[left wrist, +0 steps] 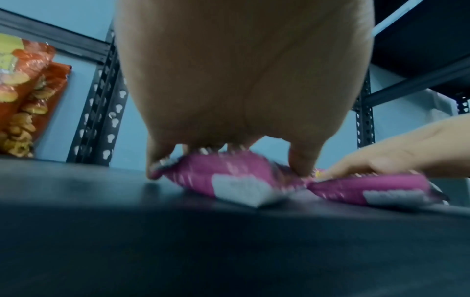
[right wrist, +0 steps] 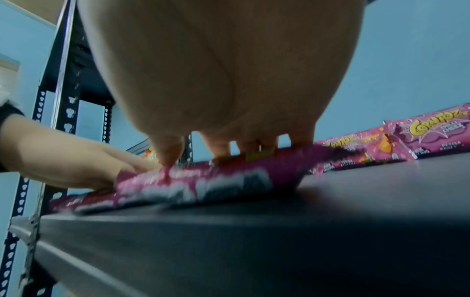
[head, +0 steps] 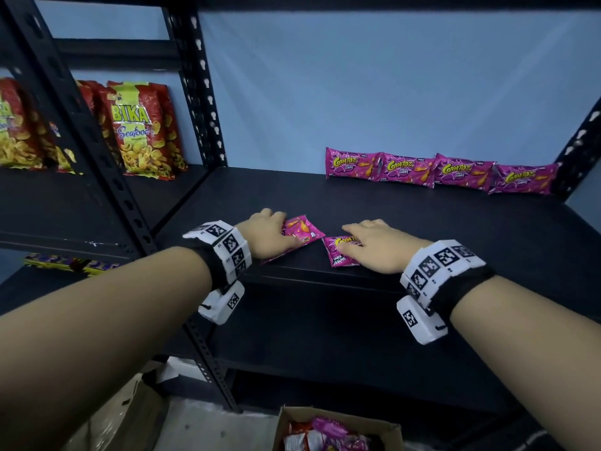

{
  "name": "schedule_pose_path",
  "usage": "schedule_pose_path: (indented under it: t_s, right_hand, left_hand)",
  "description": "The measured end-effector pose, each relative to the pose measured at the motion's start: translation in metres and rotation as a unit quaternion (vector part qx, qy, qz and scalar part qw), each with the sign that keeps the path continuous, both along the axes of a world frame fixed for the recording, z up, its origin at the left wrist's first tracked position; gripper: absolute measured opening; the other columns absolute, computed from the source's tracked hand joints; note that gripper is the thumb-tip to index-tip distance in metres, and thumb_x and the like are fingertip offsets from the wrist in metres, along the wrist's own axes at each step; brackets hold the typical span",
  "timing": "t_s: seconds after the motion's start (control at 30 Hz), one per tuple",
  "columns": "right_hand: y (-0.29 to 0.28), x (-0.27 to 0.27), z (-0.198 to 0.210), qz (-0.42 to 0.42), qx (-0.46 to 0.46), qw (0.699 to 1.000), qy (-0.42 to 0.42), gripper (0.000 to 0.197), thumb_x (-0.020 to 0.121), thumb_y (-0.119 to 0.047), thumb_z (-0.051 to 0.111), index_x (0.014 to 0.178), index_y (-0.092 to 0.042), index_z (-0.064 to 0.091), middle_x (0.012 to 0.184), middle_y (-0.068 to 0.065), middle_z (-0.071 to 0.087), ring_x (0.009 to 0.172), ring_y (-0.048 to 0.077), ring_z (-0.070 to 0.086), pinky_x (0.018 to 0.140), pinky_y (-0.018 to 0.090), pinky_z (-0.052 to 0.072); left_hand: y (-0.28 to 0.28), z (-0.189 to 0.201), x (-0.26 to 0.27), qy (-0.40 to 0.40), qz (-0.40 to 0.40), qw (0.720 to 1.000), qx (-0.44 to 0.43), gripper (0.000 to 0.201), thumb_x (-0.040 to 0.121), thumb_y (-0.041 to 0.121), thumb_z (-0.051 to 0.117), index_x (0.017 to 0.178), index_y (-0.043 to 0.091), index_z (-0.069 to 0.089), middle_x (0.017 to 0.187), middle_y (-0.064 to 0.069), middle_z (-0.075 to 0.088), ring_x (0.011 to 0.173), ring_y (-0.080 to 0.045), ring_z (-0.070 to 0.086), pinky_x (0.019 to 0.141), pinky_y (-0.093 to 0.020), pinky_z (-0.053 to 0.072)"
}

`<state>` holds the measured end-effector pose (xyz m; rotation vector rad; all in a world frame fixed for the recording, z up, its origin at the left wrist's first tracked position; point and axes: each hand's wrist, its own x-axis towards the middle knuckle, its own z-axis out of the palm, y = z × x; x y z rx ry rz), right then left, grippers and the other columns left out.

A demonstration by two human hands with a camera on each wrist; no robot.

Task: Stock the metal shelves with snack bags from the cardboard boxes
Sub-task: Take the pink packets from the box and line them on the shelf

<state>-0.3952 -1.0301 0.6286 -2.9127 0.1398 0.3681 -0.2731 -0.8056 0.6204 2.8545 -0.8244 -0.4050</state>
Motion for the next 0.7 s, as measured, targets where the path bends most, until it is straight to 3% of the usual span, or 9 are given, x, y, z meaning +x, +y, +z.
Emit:
schedule_pose_path:
  t_s: [0.03, 0.1, 0.17, 0.23, 0.33, 0.47, 0.53, 0.63, 0.7]
  right_hand:
    - [-0.004, 0.001, 0.007, 0.010, -0.001, 1.000, 0.008, 0.071, 0.100, -0.060, 0.046, 0.160, -0.027, 0.028, 0.163, 0.001, 0.033, 0.151, 0.022, 0.024, 0.120, 0.046, 0.031]
    - [-0.010, 0.004, 0.019, 0.034, -0.012, 0.999, 0.015, 0.073, 0.089, -0.055, 0.066, 0.152, -0.027, 0.041, 0.148, -0.001, 0.049, 0.133, 0.019, 0.045, 0.110, 0.040, 0.042]
    - [-0.012, 0.005, 0.028, 0.050, -0.009, 0.998, 0.022, 0.074, 0.082, -0.054, 0.076, 0.145, -0.027, 0.048, 0.138, -0.004, 0.056, 0.115, 0.016, 0.053, 0.100, 0.035, 0.047]
    - [-0.015, 0.009, 0.033, 0.064, -0.013, 0.997, 0.037, 0.076, 0.080, -0.055, 0.081, 0.142, -0.024, 0.050, 0.133, -0.005, 0.058, 0.108, 0.014, 0.055, 0.090, 0.031, 0.047]
    - [-0.018, 0.017, 0.038, 0.075, -0.017, 0.996, 0.054, 0.070, 0.075, -0.055, 0.086, 0.124, -0.013, 0.060, 0.107, 0.002, 0.070, 0.081, 0.019, 0.065, 0.068, 0.031, 0.049]
    - [-0.025, 0.027, 0.044, 0.102, -0.010, 0.994, 0.029, 0.063, 0.075, -0.046, 0.089, 0.110, -0.003, 0.059, 0.093, 0.005, 0.055, 0.067, 0.015, 0.050, 0.043, 0.022, 0.042]
    - [-0.033, 0.034, 0.048, 0.113, 0.014, 0.993, 0.012, 0.059, 0.076, -0.042, 0.089, 0.107, -0.004, 0.056, 0.093, 0.004, 0.051, 0.066, 0.015, 0.049, 0.041, 0.017, 0.044]
    - [-0.043, 0.050, 0.049, 0.128, 0.027, 0.991, -0.031, 0.051, 0.078, -0.048, 0.086, 0.086, -0.014, 0.048, 0.086, 0.002, 0.050, 0.070, 0.017, 0.046, 0.054, 0.030, 0.038]
    - [-0.048, 0.063, 0.049, 0.138, 0.027, 0.989, -0.049, 0.047, 0.083, -0.049, 0.080, 0.083, -0.016, 0.047, 0.081, -0.001, 0.047, 0.071, 0.018, 0.045, 0.058, 0.033, 0.032]
  left_hand:
    - [0.002, 0.006, 0.005, -0.008, -0.004, 1.000, 0.016, 0.077, 0.089, 0.067, 0.056, 0.147, 0.017, 0.045, 0.140, -0.010, 0.047, 0.130, -0.030, 0.050, 0.108, -0.045, 0.044]
    - [0.006, 0.017, 0.011, -0.008, -0.020, 0.999, 0.032, 0.067, 0.081, 0.066, 0.064, 0.123, 0.015, 0.061, 0.118, -0.004, 0.059, 0.104, -0.021, 0.061, 0.091, -0.040, 0.054]
    - [0.006, 0.023, 0.016, 0.015, -0.024, 0.999, 0.038, 0.057, 0.077, 0.063, 0.075, 0.108, 0.017, 0.065, 0.100, 0.001, 0.067, 0.088, -0.015, 0.064, 0.075, -0.033, 0.054]
    - [0.004, 0.027, 0.019, 0.043, -0.017, 0.998, 0.040, 0.052, 0.073, 0.060, 0.083, 0.094, 0.017, 0.062, 0.088, 0.003, 0.068, 0.077, -0.013, 0.062, 0.064, -0.029, 0.047]
    - [-0.001, 0.035, 0.022, 0.056, -0.011, 0.998, 0.034, 0.057, 0.066, 0.053, 0.091, 0.089, 0.016, 0.055, 0.081, -0.001, 0.064, 0.069, -0.016, 0.057, 0.060, -0.029, 0.043]
    - [-0.008, 0.050, 0.023, 0.047, -0.019, 0.997, 0.058, 0.056, 0.069, 0.050, 0.090, 0.099, 0.020, 0.054, 0.093, 0.002, 0.062, 0.080, -0.015, 0.058, 0.064, -0.030, 0.044]
    - [-0.012, 0.056, 0.025, 0.053, -0.017, 0.996, 0.066, 0.051, 0.075, 0.053, 0.086, 0.100, 0.019, 0.057, 0.090, 0.003, 0.063, 0.078, -0.015, 0.060, 0.065, -0.031, 0.046]
    - [-0.016, 0.060, 0.029, 0.068, 0.013, 0.996, 0.048, 0.041, 0.084, 0.051, 0.079, 0.097, 0.017, 0.061, 0.088, -0.007, 0.072, 0.072, -0.019, 0.063, 0.067, -0.032, 0.050]
    - [-0.018, 0.064, 0.034, 0.064, 0.032, 0.997, 0.043, 0.034, 0.088, 0.046, 0.074, 0.100, 0.016, 0.061, 0.093, -0.010, 0.073, 0.073, -0.019, 0.063, 0.067, -0.031, 0.050]
